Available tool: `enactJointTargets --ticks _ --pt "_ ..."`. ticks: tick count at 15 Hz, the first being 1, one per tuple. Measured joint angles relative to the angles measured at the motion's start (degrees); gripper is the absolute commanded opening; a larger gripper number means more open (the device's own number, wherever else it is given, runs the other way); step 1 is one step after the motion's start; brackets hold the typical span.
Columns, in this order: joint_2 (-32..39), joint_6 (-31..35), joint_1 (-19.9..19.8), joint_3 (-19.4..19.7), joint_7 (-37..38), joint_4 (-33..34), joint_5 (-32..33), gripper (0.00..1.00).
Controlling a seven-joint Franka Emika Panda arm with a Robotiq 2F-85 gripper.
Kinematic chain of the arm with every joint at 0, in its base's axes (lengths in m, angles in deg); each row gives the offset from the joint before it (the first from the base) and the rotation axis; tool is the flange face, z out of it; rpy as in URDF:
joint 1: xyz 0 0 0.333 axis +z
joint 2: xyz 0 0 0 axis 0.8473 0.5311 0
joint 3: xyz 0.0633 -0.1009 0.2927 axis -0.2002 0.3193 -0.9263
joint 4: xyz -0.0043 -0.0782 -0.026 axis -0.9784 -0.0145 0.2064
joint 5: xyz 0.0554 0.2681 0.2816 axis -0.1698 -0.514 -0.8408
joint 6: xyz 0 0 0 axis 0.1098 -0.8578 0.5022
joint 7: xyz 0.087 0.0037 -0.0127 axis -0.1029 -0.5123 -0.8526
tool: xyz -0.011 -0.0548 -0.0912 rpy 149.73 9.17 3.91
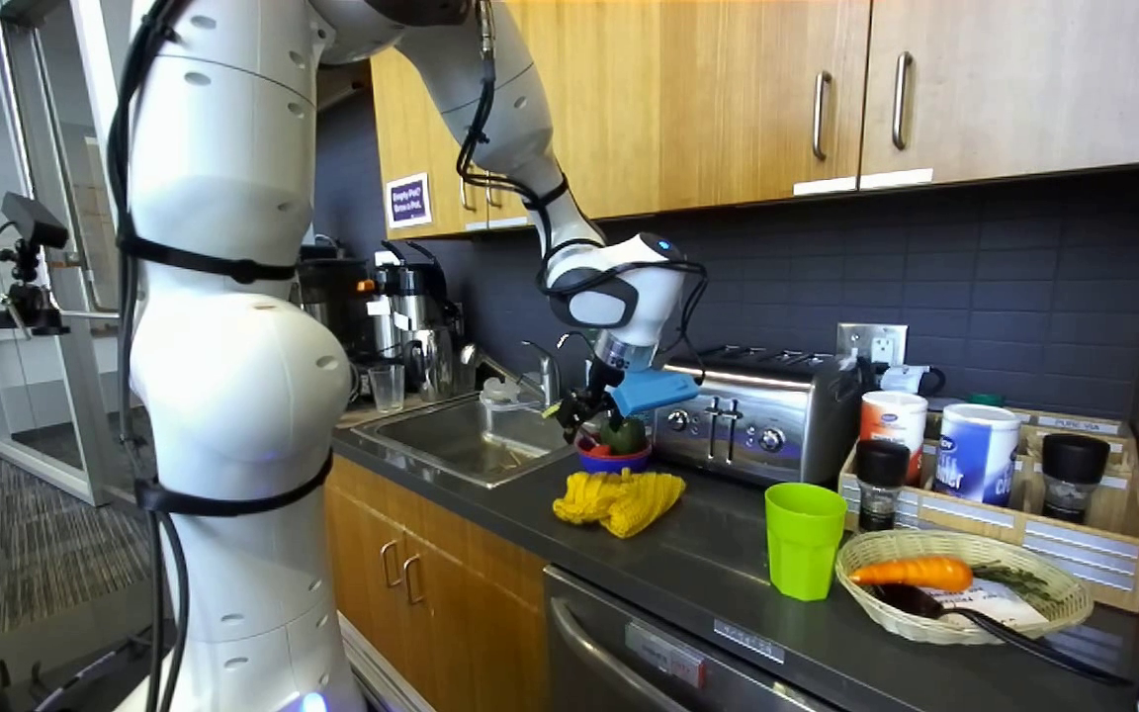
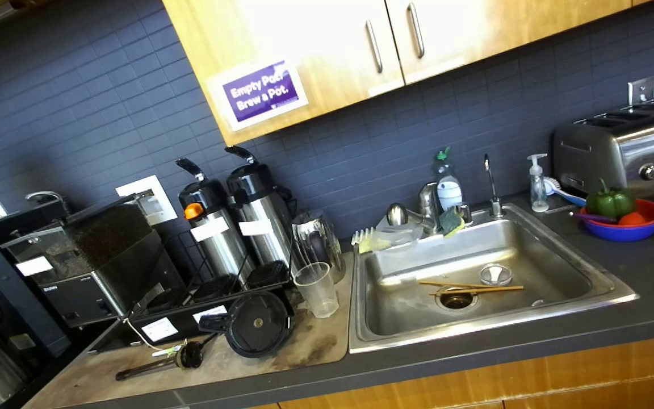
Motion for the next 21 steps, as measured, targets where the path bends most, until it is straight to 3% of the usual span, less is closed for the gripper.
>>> enactJointTargets --ticks 7,21 --pt "0.8 0.0 0.2 -1.2 -5.0 0.5 -3.3 1.0" --pt "1.3 -0.2 1.5 -2.5 -10.1 2.4 -3.4 1.0"
